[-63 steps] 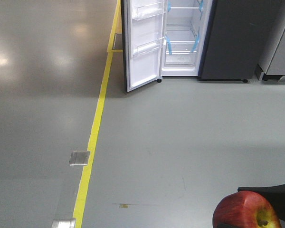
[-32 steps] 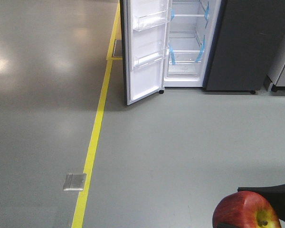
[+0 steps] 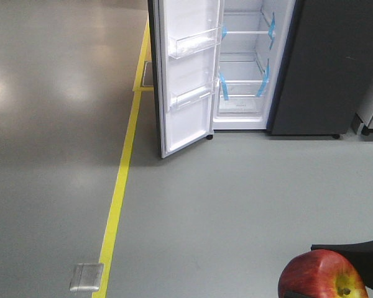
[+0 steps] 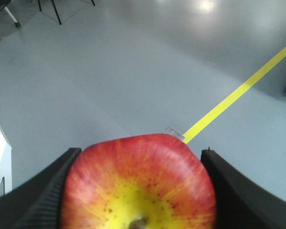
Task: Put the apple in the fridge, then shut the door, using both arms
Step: 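Drive toward the open white refrigerator carrying the apple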
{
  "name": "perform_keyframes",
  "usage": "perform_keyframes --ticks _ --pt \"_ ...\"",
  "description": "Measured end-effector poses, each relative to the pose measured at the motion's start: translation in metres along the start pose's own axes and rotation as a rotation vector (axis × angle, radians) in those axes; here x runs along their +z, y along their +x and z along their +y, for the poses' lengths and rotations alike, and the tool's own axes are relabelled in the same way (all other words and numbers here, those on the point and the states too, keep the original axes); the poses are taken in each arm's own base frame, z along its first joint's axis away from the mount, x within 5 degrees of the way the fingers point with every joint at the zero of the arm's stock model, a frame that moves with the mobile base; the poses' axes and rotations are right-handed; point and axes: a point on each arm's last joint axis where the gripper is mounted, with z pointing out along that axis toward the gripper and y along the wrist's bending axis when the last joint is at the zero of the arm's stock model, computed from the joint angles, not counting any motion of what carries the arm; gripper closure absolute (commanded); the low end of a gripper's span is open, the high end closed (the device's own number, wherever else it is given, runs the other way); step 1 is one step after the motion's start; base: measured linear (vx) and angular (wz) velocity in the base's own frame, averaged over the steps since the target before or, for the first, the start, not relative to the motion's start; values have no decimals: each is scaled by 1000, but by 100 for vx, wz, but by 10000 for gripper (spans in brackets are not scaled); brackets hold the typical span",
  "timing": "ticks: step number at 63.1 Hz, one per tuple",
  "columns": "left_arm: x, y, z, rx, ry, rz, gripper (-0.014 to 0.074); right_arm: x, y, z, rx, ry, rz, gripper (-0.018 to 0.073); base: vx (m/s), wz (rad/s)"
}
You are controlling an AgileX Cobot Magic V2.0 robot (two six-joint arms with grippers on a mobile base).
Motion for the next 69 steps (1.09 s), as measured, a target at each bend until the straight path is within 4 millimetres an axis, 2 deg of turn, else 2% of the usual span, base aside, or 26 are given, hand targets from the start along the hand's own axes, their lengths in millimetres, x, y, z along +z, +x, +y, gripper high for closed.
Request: perform_keyframes --ticks 69 --pt "0 0 0 0 0 0 603 0 0 0 0 0 0 232 28 1"
